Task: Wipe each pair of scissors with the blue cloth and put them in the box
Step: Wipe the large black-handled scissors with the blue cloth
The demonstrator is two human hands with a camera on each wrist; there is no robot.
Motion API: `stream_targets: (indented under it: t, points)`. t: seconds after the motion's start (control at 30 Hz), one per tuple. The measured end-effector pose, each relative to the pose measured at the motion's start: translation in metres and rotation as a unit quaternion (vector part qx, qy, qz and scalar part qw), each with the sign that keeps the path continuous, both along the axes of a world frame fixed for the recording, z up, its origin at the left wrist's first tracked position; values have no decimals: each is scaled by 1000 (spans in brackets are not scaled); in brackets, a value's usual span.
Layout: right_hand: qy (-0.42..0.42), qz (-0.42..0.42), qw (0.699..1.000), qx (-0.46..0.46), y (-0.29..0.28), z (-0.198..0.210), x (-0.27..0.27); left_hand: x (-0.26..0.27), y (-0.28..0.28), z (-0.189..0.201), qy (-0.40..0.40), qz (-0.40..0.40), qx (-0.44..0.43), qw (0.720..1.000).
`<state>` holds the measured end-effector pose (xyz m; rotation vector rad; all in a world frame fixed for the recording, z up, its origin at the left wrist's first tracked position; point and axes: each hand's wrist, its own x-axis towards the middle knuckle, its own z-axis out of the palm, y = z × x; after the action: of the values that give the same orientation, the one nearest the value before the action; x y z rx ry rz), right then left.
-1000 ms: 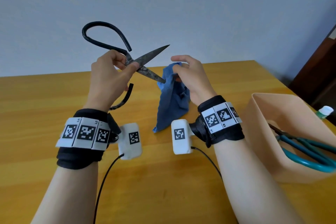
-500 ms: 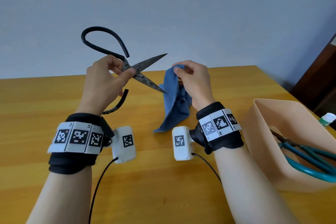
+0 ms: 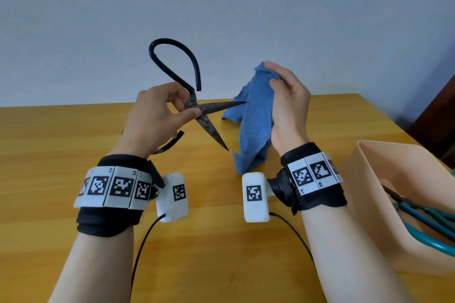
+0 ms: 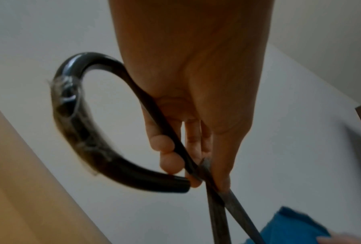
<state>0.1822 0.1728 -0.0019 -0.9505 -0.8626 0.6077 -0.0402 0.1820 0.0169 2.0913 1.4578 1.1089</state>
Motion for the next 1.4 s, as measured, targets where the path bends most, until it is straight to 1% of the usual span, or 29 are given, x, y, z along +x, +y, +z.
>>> stream_targets:
  t: [0.07,0.17,0.2,0.3,0.37,0.5,0.63,0.73,0.93,1.13,1.3,1.4]
  points:
    - [-40,34,999,-7,-3,5,-5,1,0,-1,14,-1,-4,1000]
    - [-99,121,987,-32,-7,9,-17,3,-1,0,29,-3,0,1000]
    - [-129,133,982,-37,-8,9,-19,3,-1,0,32,-2,2,999]
    - [-231,132,961,-73,-10,5,-20,1,0,1,41,6,3,999]
    - [-261,152,948,-94,-12,3,-21,0,0,2,51,7,3,999]
    - [-279,197,934,-104,-10,2,-25,4,0,2,75,-5,0,997]
    - [-301,180,930,-113,-7,-4,-29,9,-2,3,89,-17,4,996]
    - [-301,163,934,-106,-6,-6,-30,11,-3,4,100,-23,2,995]
    - [-297,191,928,-121,-6,-4,-28,11,-3,3,108,-24,3,994]
    - [-295,185,930,-117,-5,-6,-29,12,-4,4,112,-27,1,993]
    - [-311,184,924,-123,-5,-5,-27,14,-6,4,102,-38,0,994]
    - [-325,191,917,-131,-5,-3,-25,14,-5,3,112,-32,-1,993]
